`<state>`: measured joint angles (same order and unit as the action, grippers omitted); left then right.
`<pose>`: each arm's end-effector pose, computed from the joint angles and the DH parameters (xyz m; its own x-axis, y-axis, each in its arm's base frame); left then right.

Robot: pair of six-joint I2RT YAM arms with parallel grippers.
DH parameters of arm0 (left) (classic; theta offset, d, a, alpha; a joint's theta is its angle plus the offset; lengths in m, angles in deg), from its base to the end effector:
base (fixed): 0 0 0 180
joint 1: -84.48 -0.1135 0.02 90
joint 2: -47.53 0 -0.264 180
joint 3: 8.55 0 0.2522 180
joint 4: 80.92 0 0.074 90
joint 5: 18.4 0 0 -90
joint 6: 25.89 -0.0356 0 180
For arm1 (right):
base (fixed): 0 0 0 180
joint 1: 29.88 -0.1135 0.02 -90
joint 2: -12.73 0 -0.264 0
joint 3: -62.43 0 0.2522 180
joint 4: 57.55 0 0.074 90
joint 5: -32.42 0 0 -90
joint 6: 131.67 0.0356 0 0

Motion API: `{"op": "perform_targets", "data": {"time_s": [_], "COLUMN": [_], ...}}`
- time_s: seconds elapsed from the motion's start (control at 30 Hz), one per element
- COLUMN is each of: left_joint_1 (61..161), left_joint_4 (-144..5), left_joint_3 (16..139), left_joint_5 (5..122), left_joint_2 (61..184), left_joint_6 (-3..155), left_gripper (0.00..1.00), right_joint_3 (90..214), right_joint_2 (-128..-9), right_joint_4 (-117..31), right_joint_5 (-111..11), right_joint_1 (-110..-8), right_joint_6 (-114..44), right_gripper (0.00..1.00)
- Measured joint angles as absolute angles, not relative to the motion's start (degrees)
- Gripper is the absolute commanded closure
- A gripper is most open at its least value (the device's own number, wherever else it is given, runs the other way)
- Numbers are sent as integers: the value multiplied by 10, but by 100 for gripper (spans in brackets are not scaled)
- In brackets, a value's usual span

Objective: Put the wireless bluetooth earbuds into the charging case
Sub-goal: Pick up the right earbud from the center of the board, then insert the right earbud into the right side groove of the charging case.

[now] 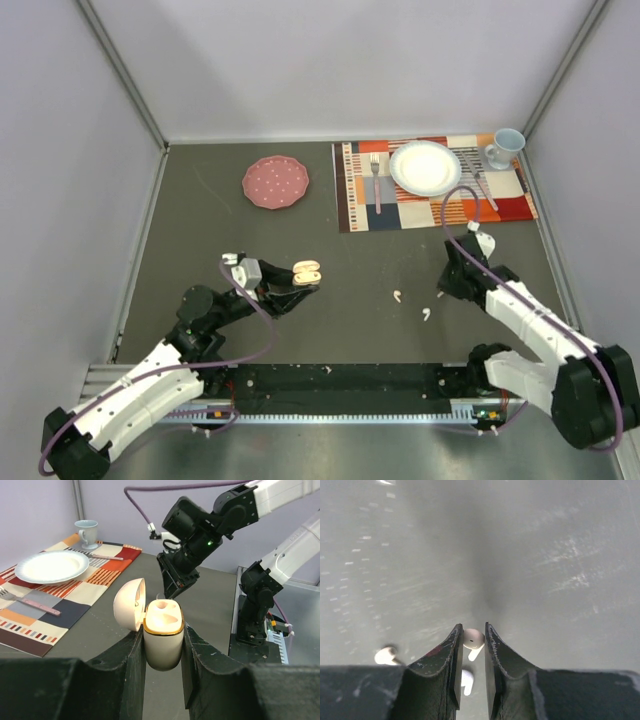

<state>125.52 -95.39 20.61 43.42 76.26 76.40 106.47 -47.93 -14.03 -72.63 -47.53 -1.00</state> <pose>0.0965 -0.1063 0.2694 -0.0070 -0.2427 -0.9701 0.9431 0.3209 -0.0871 0.1803 0.0477 0.1775 -0.7374 0.4258 -0.5244 0.4099 0.8991 0.1537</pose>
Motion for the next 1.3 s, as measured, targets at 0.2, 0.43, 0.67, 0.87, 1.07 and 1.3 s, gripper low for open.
{"op": "perform_targets", "data": {"time_s": [0.2,0.43,0.67,0.87,1.07,1.3], "left_joint_1": [1255,1255,1255,1255,1255,1255], "left_joint_4": [-954,-955,-956,-958,-967,-985], "left_joint_3": [206,206,206,206,211,218], "left_joint_5": [435,435,434,435,435,434], "left_joint_2": [762,769,777,779,798,818], "left_joint_6": [764,764,764,765,769,782], "left_gripper": [100,100,100,100,100,100], "right_joint_3": [1115,1208,1260,1270,1269,1269], "right_joint_2": [-390,-340,-319,-304,-302,-348], "right_joint_4": [-136,-143,-172,-233,-321,-456], "right_joint_5": [-739,-780,-801,-803,-842,-930], "right_joint_1": [-536,-623,-686,-749,-848,-1003], "right_joint_6": [-38,-78,-130,-178,-236,-348], "right_gripper": [100,100,100,100,100,100]}}
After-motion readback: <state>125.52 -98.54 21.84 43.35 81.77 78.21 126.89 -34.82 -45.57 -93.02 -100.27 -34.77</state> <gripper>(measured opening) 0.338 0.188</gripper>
